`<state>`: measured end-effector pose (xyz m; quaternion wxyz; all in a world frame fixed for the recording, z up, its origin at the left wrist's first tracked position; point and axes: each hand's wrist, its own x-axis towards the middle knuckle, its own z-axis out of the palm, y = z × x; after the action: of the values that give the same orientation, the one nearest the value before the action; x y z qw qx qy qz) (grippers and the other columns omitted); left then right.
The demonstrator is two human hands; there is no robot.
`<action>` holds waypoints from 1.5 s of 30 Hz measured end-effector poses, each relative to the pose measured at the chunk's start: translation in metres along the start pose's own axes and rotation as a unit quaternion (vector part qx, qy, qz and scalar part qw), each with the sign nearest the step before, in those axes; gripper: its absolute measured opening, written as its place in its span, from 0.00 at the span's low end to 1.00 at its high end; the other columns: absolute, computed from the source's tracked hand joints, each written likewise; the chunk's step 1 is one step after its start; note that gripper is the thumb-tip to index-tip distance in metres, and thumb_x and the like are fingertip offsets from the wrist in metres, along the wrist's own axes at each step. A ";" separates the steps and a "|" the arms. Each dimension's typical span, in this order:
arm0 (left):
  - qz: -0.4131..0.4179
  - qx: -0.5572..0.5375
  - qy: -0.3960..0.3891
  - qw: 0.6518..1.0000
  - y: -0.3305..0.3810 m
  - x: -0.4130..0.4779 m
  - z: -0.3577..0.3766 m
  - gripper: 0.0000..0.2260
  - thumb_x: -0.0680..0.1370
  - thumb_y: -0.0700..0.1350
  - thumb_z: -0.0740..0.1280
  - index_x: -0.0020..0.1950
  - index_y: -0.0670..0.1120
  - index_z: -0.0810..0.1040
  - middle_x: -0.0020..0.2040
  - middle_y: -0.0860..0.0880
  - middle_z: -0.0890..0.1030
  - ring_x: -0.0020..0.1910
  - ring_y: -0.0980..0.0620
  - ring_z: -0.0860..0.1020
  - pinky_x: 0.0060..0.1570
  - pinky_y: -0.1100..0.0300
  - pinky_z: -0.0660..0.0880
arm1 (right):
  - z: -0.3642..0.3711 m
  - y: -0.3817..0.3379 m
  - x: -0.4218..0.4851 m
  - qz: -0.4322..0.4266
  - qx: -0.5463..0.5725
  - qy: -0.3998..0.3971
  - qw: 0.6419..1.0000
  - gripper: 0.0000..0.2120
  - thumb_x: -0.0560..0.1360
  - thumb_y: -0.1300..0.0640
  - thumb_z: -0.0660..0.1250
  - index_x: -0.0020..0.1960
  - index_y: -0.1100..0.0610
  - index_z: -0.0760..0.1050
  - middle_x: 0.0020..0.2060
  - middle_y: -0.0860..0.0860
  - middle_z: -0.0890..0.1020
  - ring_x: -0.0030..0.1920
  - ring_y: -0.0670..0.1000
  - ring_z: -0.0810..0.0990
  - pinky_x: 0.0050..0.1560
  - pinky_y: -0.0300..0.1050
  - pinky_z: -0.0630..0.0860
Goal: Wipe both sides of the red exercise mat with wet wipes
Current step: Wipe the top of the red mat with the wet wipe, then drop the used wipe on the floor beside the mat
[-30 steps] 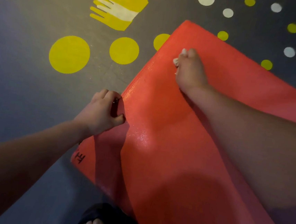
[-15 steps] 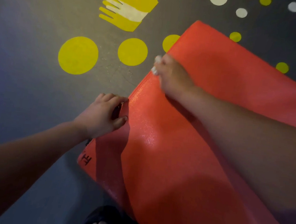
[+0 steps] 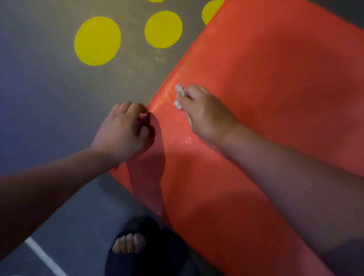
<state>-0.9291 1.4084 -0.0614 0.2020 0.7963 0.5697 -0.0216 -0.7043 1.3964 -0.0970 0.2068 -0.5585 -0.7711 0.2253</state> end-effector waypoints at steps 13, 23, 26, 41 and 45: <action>0.125 0.067 -0.236 0.961 0.200 -0.133 -0.022 0.17 0.72 0.53 0.58 0.53 0.46 0.78 0.51 0.43 0.78 0.57 0.39 0.73 0.57 0.46 0.74 | -0.127 -0.092 -0.291 0.446 0.068 0.068 0.890 0.12 0.77 0.67 0.65 0.58 0.63 0.82 0.50 0.58 0.82 0.47 0.47 0.77 0.53 0.23 0.66; 0.092 0.096 -0.319 0.938 0.329 -0.220 -0.264 0.11 0.76 0.49 0.64 0.54 0.46 0.79 0.54 0.42 0.79 0.59 0.39 0.73 0.58 0.47 0.73 | -0.372 -0.248 -0.349 0.596 0.164 0.088 0.781 0.12 0.77 0.63 0.65 0.57 0.58 0.82 0.52 0.57 0.79 0.51 0.58 0.80 0.58 0.39 0.69; 0.109 0.091 -0.304 0.942 0.384 -0.232 -0.345 0.15 0.72 0.53 0.60 0.50 0.46 0.80 0.51 0.43 0.81 0.57 0.39 0.76 0.55 0.48 0.76 | -0.462 -0.291 -0.366 0.610 0.182 0.135 0.759 0.11 0.77 0.63 0.66 0.57 0.59 0.82 0.51 0.59 0.81 0.52 0.59 0.81 0.55 0.41 0.70; 0.197 0.146 -0.313 0.917 0.705 -0.415 -0.376 0.10 0.81 0.48 0.62 0.56 0.45 0.79 0.56 0.43 0.83 0.57 0.42 0.80 0.53 0.56 0.74 | -0.626 -0.348 -0.656 0.687 0.320 0.315 0.572 0.07 0.80 0.59 0.64 0.52 0.61 0.79 0.37 0.59 0.85 0.36 0.51 0.77 0.27 0.30 0.66; 0.229 0.121 -0.320 0.911 0.809 -0.504 -0.338 0.07 0.80 0.46 0.63 0.50 0.46 0.79 0.50 0.42 0.84 0.53 0.42 0.81 0.49 0.56 0.73 | -0.655 -0.356 -0.789 0.722 0.303 0.337 0.523 0.08 0.80 0.56 0.66 0.51 0.60 0.80 0.39 0.58 0.85 0.48 0.55 0.82 0.33 0.36 0.64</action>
<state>-0.4311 0.8546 0.6225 0.2748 0.8736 0.2695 -0.2977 -0.3748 0.6216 0.5886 0.3748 -0.8619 0.1379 0.3126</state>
